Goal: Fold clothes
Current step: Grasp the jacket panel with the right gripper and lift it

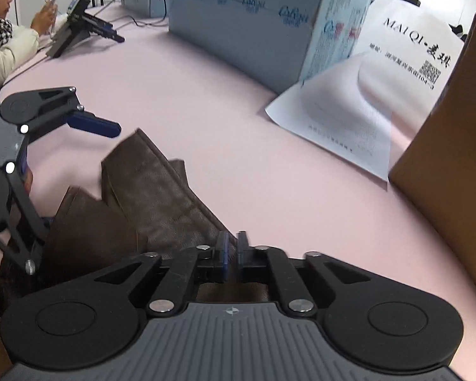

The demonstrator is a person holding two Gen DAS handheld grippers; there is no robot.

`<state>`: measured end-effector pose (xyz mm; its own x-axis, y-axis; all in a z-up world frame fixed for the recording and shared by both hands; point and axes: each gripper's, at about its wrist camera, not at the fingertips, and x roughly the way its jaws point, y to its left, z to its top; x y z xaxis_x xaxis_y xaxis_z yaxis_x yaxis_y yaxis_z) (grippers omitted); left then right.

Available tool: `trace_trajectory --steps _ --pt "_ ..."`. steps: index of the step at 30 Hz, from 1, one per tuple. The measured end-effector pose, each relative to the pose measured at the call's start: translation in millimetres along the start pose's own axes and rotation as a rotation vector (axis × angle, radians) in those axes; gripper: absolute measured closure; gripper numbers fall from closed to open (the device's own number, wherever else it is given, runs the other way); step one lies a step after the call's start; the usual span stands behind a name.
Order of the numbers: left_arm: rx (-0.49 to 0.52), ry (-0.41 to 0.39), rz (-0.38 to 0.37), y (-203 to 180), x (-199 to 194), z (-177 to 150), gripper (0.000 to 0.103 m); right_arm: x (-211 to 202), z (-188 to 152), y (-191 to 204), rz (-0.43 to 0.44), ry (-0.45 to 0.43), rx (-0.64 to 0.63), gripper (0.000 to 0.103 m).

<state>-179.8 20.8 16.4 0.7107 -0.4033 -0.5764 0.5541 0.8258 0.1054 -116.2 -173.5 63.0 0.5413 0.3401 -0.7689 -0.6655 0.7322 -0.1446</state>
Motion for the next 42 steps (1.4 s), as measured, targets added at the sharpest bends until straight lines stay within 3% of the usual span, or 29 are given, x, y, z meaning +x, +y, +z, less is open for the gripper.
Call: trace_trajectory --steps 1,4,9,11,12,13,14,18,26,28,29,42 --pt "0.002 0.003 0.000 -0.4 0.5 -0.2 0.000 0.9 -0.7 -3.2 0.004 0.021 -0.003 0.000" --pt "0.024 -0.012 0.009 -4.5 -0.2 -1.1 0.000 4.8 -2.5 -11.3 0.055 0.092 -0.001 0.000" --pt "0.025 -0.008 0.011 -4.3 1.8 -1.7 0.000 22.9 -11.6 -26.2 0.064 0.170 0.073 0.005" --pt "0.028 -0.008 0.013 -4.9 2.0 -1.5 0.000 25.2 -16.9 -27.4 0.113 0.158 0.099 0.022" --pt "0.031 -0.007 0.014 -5.5 2.5 -1.7 0.000 24.8 -17.8 -27.3 0.127 0.150 0.109 0.046" --pt "0.032 -0.006 0.014 -5.2 2.9 -1.8 0.000 21.4 -18.1 -27.4 0.147 0.125 0.117 0.084" --pt "0.033 -0.006 0.014 -4.9 3.4 -2.0 0.000 17.5 -18.4 -26.6 0.163 0.102 0.115 0.092" --pt "0.034 -0.008 0.015 -3.8 3.0 -2.1 0.000 13.3 -17.3 -14.1 0.132 0.077 0.056 0.097" --pt "0.050 -0.014 0.029 -6.7 0.1 -2.4 0.000 -20.7 1.9 -23.7 -0.162 -0.183 0.042 0.097" --pt "0.048 -0.012 0.029 -6.2 0.3 -2.2 0.000 -21.5 9.7 -26.1 -0.359 -0.240 0.009 0.097" --pt "0.047 -0.015 0.031 -5.8 -0.5 -2.1 0.000 -21.6 12.8 -29.4 -0.410 -0.256 0.013 0.097" --pt "0.071 0.005 0.075 -7.5 4.2 -1.5 0.000 38.0 45.0 -58.0 -0.719 -0.264 0.044 0.097"
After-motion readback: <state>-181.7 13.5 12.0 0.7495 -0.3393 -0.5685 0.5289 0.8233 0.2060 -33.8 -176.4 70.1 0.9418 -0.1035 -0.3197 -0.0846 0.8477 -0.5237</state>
